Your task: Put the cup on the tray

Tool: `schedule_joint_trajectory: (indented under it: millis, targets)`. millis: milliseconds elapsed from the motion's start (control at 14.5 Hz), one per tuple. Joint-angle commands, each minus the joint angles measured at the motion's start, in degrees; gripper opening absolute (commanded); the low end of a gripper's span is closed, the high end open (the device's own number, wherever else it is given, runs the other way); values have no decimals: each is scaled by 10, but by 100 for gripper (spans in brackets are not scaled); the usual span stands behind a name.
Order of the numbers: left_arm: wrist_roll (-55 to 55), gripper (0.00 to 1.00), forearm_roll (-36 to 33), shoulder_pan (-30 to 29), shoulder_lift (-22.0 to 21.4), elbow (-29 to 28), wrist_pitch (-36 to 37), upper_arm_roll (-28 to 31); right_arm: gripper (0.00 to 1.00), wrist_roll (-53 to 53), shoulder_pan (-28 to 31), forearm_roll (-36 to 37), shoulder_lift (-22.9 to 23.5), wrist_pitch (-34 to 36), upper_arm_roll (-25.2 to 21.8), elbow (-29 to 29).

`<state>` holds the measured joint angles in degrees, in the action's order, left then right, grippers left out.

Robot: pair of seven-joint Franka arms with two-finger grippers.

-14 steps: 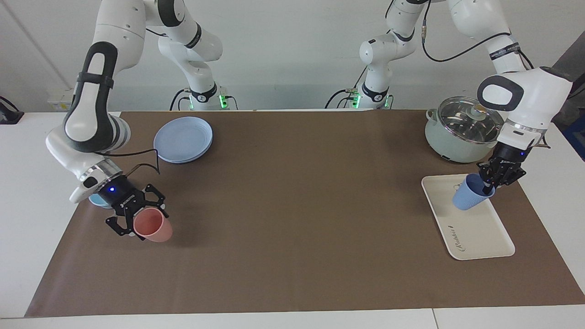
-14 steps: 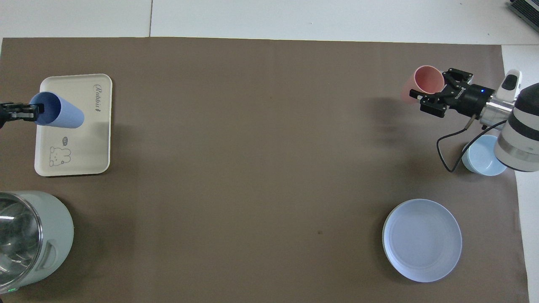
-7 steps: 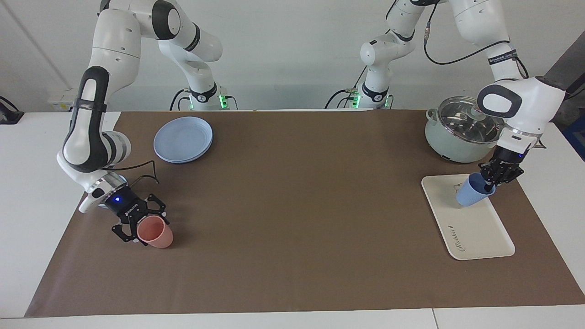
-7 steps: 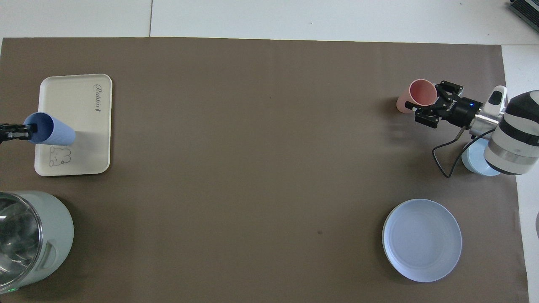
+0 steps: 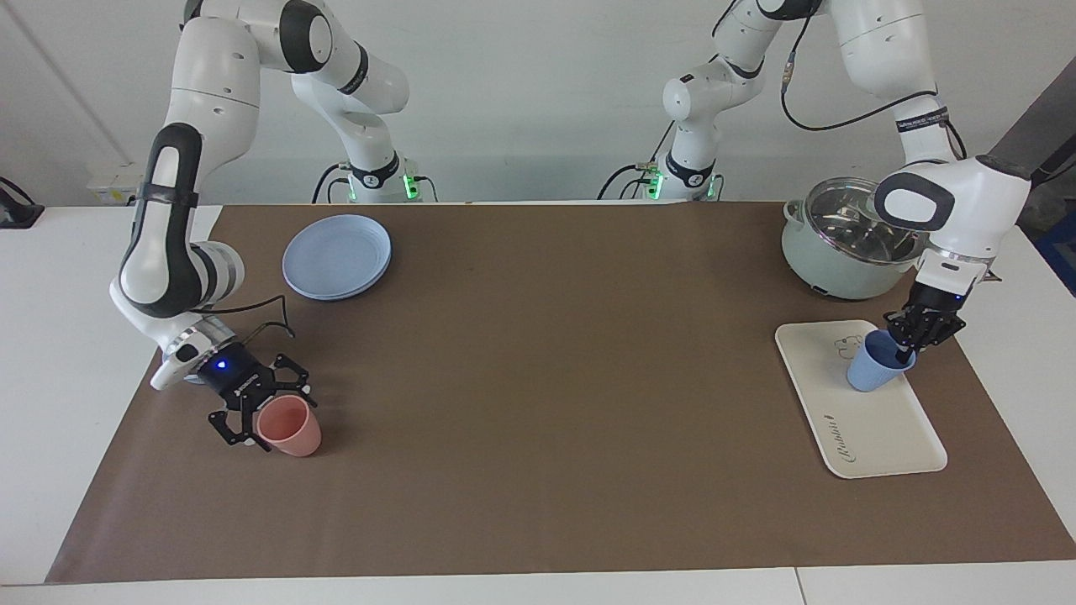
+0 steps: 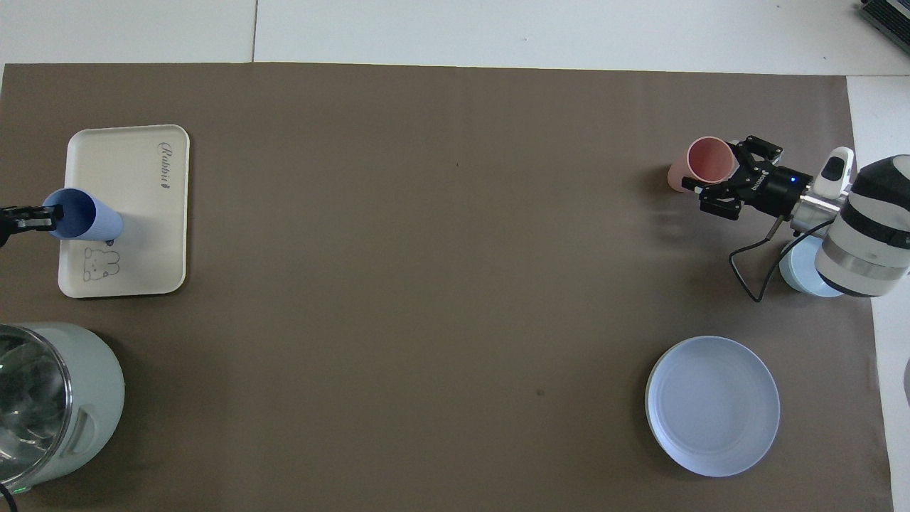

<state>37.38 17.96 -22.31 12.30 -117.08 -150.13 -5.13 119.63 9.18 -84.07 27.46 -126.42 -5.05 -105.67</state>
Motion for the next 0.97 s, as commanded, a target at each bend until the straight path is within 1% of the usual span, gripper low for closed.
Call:
schedule_joint_trajectory:
  millis: [0,69,138,207,345,414,552,690,759,897]
  targets:
    - [-12,37,-6,-4,3,19,12,-3,100,-27,-13,4,-57,-21,3,-17]
    - [-12,43,-10,-5,5,30,35,-2,100,-68,-20,31,-80,-22,3,-24]
    - [-13,62,-11,-7,6,48,69,-2,100,-115,-21,66,-107,-23,3,-33]
    - [-13,70,-14,-9,6,66,103,-2,100,-162,-21,108,-130,-22,3,-34]
    - [-13,71,-37,-8,6,105,192,-1,100,-261,-18,206,-168,-16,3,-33]
    - [-18,71,-58,-1,4,122,237,0,100,-290,-20,228,-177,-16,3,-33]
    - [-67,71,-109,15,0,168,327,0,100,-330,-21,262,-184,-18,3,-29]
    - [-106,71,-174,53,-2,225,432,-1,100,-374,-21,307,-196,-21,2,-24]
    - [-129,71,-193,76,-3,245,472,0,100,-406,-21,333,-201,-21,3,-21]
    - [-188,71,-209,118,-10,269,512,-1,100,-480,-21,397,-212,-21,3,-10]
